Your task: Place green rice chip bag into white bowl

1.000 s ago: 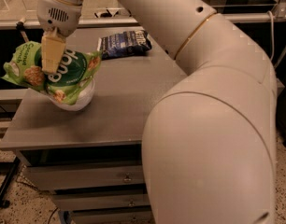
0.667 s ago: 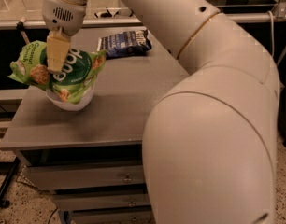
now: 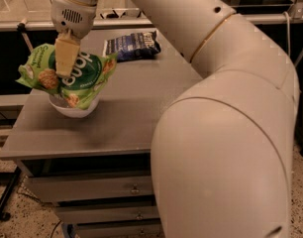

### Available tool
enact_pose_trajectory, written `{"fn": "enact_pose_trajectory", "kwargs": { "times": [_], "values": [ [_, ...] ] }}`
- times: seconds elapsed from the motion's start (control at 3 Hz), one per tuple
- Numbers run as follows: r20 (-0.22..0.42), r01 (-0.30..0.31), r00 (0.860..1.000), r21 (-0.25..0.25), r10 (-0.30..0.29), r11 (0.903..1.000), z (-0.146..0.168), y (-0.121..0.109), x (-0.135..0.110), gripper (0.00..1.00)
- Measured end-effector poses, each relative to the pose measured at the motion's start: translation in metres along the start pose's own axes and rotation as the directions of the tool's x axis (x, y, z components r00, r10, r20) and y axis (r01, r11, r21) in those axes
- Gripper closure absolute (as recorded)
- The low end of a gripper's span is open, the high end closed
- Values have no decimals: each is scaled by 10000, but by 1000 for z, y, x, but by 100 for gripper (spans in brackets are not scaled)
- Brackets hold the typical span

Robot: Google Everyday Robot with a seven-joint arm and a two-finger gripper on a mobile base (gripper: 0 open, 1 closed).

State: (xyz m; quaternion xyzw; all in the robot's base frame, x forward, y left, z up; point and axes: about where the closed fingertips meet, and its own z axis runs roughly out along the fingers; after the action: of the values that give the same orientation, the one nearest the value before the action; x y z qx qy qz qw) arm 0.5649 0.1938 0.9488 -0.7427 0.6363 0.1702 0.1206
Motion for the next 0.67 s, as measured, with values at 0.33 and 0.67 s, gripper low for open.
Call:
{"fn": "enact_pose_trajectory", "kwargs": {
  "times": [0.33, 0.67],
  "values": [
    [-64, -84, 9999, 47, 84, 10000, 0, -1, 3, 100],
    [-117, -172, 9998, 19, 172, 9999, 2, 0, 6, 100]
  ]
}}
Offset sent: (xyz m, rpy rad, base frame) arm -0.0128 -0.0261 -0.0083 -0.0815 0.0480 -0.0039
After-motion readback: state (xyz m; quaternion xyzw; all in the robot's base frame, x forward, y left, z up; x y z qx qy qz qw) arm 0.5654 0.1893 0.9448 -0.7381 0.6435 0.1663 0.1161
